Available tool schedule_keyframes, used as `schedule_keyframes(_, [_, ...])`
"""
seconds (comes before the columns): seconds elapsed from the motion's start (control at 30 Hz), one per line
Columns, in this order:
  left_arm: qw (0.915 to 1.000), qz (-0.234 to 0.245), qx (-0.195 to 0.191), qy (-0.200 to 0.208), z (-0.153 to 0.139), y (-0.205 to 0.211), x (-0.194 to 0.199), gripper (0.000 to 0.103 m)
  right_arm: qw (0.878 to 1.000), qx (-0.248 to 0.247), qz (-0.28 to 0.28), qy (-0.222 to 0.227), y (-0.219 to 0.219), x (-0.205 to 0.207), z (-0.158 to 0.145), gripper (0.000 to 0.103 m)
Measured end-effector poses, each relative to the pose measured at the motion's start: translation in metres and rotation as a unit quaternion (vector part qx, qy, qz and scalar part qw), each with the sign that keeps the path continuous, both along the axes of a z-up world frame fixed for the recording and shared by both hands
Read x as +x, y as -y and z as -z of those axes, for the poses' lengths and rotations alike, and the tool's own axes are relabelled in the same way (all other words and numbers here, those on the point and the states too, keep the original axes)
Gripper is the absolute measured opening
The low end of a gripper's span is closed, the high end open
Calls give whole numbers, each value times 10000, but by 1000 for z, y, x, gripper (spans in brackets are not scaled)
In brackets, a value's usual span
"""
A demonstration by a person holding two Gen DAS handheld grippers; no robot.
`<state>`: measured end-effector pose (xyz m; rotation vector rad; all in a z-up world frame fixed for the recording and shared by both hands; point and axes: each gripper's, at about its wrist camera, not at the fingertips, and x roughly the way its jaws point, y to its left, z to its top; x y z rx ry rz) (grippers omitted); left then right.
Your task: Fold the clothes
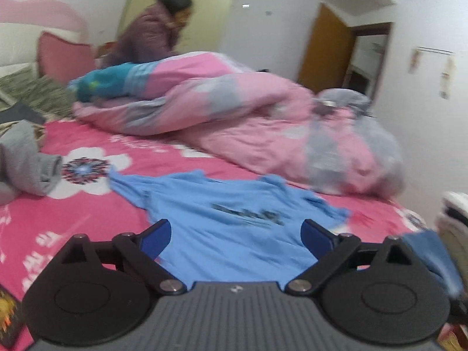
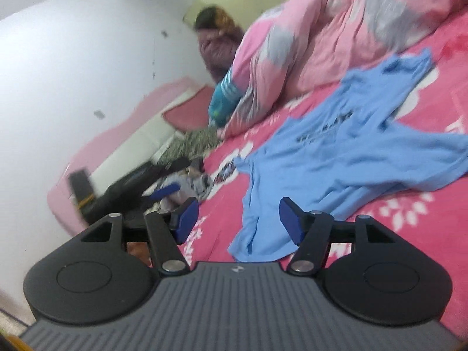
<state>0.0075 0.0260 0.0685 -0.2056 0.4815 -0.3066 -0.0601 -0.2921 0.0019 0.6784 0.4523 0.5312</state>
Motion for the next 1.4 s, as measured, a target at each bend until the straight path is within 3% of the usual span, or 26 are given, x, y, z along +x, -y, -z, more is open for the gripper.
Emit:
schedule_keyframes(0.27, [9945,974,-397,7,-10,37,-68,96,9969,-105,539,561,15,-44,-18,61])
schedule_keyframes(0.5, [9885,1432,-491,69,-7,53,-93,97,9914,-103,952,887,31,-67,-24,60])
schedule_keyframes(0.7, [9908,1237,-508,-227,11,44,-88,97,9926,-275,939,725,26,-62,-22,60])
schedule_keyframes(0.83, [9929,977,-476,-490,28,32,-74,97,9915,-755,955,461,10,-54,-19,59])
schedule_keyframes(1.2, [9943,436,-286,-932,69,4,-27,97,9770,-1909,948,-73,-38,-13,-12,59])
schedule_keyframes(1.4, [9939,210,-175,-1068,86,-9,-9,97,9717,-2158,875,-382,-56,14,-2,59])
